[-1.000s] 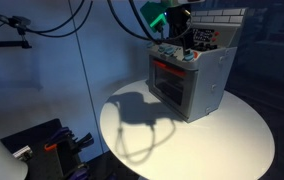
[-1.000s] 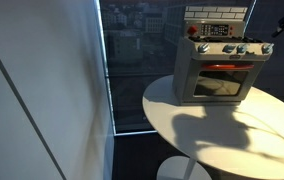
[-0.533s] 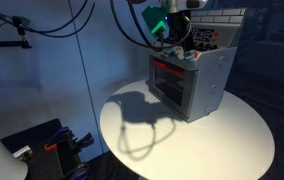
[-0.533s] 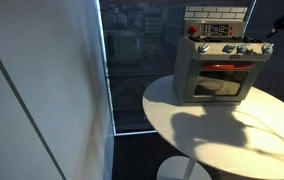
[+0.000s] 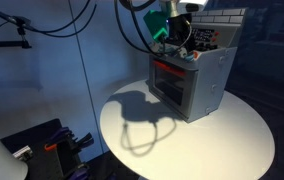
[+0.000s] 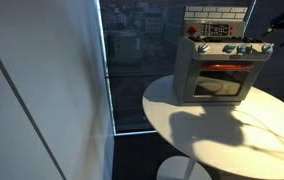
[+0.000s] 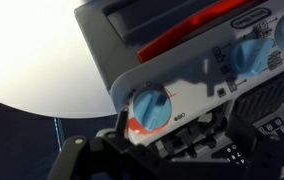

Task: Turn the first right switch to the left

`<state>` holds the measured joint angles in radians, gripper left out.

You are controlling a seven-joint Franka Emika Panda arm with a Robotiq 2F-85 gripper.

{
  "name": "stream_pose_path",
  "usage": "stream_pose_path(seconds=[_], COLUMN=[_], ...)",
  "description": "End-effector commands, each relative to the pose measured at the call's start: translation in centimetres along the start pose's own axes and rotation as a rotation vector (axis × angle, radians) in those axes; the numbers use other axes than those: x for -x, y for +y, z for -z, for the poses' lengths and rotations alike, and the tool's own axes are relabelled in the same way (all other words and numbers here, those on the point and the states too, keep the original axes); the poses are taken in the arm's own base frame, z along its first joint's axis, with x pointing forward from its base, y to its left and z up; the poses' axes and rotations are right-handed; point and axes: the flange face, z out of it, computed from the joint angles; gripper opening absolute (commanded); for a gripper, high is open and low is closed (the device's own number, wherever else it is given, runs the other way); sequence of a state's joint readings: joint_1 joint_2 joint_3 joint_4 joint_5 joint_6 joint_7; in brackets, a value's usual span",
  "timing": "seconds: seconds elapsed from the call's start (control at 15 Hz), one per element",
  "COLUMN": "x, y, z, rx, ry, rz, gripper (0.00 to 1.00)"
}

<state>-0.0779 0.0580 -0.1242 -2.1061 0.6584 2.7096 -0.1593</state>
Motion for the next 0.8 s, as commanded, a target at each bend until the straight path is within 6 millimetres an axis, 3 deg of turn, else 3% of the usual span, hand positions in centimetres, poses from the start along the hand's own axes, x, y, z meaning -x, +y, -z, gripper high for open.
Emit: stream_pose_path(seconds=[0.0,0.73], x=[0.22,0.64], y=[0.23,0.86], z=[0.15,-0.39], rx=[-0.031,-0.109], ry=[0.039,0.058], rz=[-0.001,-0.022], gripper=[1.00,1.00])
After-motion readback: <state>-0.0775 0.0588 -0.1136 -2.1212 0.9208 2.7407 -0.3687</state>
